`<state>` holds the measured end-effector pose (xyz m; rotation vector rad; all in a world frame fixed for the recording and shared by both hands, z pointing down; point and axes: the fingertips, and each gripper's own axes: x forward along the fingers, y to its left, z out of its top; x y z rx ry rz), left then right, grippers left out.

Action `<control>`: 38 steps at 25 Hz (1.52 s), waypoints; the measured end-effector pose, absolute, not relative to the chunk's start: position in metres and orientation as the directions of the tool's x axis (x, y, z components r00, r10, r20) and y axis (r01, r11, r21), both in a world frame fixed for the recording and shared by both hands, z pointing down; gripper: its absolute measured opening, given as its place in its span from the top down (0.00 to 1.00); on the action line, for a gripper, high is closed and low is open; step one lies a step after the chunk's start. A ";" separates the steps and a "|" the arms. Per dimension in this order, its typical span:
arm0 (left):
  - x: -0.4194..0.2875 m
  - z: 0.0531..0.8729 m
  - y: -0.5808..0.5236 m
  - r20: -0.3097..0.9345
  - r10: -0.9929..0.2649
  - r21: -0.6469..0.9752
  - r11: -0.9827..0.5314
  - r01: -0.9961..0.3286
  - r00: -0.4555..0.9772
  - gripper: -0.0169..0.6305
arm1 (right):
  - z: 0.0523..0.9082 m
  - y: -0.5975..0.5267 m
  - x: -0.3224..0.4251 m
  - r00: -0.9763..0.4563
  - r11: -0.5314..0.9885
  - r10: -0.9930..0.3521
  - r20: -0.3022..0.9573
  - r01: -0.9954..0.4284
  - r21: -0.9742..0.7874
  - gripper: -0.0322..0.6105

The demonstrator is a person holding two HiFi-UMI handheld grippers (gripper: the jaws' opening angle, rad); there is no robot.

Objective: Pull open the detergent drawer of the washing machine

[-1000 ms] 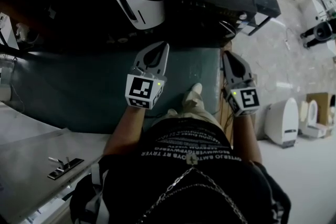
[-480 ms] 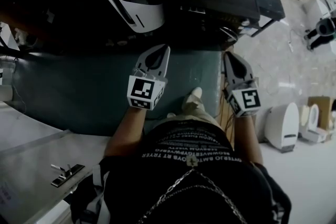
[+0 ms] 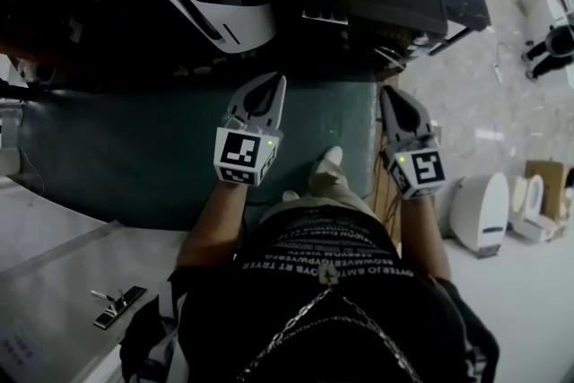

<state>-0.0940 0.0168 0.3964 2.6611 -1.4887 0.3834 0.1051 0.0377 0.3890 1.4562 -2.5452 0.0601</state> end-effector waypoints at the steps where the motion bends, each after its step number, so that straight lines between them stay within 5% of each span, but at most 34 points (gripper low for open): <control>1: -0.094 0.396 0.012 0.251 -0.831 -0.066 -0.526 -0.848 0.496 0.97 | 0.390 0.034 0.106 -0.490 0.512 -0.847 0.206 -0.856 0.068 0.95; 38: -0.024 0.377 -0.113 0.263 -0.886 -0.074 -0.414 -0.907 0.383 0.97 | 0.373 -0.125 0.174 -0.625 0.629 -0.765 0.154 -0.777 -0.026 0.95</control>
